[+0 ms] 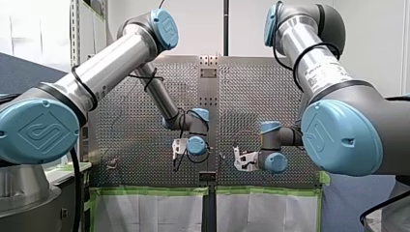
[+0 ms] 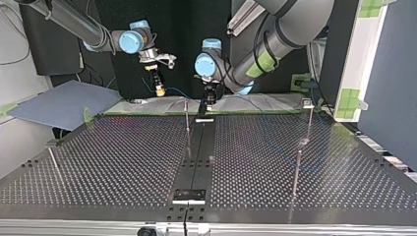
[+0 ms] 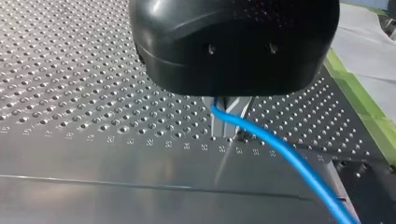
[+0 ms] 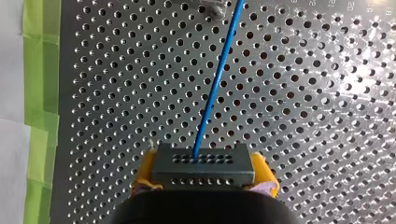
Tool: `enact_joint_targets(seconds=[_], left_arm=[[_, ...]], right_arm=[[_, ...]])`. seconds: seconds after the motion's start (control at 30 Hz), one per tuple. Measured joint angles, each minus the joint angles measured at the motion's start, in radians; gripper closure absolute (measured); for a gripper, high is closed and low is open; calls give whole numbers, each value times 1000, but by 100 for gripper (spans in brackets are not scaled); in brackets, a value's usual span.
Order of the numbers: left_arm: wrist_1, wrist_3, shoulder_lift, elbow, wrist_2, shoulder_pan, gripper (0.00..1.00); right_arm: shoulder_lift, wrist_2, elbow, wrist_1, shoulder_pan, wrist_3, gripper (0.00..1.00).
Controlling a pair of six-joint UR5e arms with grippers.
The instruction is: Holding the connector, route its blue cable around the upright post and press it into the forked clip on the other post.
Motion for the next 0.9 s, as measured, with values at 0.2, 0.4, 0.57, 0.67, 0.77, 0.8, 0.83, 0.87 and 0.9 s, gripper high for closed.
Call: enact_joint_targets(seconds=[0.2, 0.4, 0.57, 0.67, 0.77, 0.8, 0.83, 0.87, 0.9], left_arm=[[4, -27, -34, 0, -20, 2, 100], [24, -41, -69, 0, -12, 0, 100], [26, -43, -74, 0, -8, -4, 100], [27, -44, -74, 0, -5, -6, 100], [27, -44, -74, -1, -1, -7, 100], [27, -44, -74, -1, 0, -7, 100], [28, -44, -74, -1, 0, -7, 100], [28, -44, -74, -1, 0, -7, 100], [28, -44, -74, -1, 0, -7, 100]], right_arm=[[0, 9, 0, 12, -8, 3, 56], [0, 25, 0, 16, -24, 2, 56], [1, 37, 2, 17, -34, 2, 56], [2, 41, 3, 17, -38, 1, 54], [3, 43, 4, 18, -42, 1, 54], [5, 43, 4, 18, -43, 0, 54], [8, 43, 5, 18, -44, -1, 51], [12, 44, 5, 17, -45, -3, 51], [18, 44, 5, 16, -46, -5, 51]])
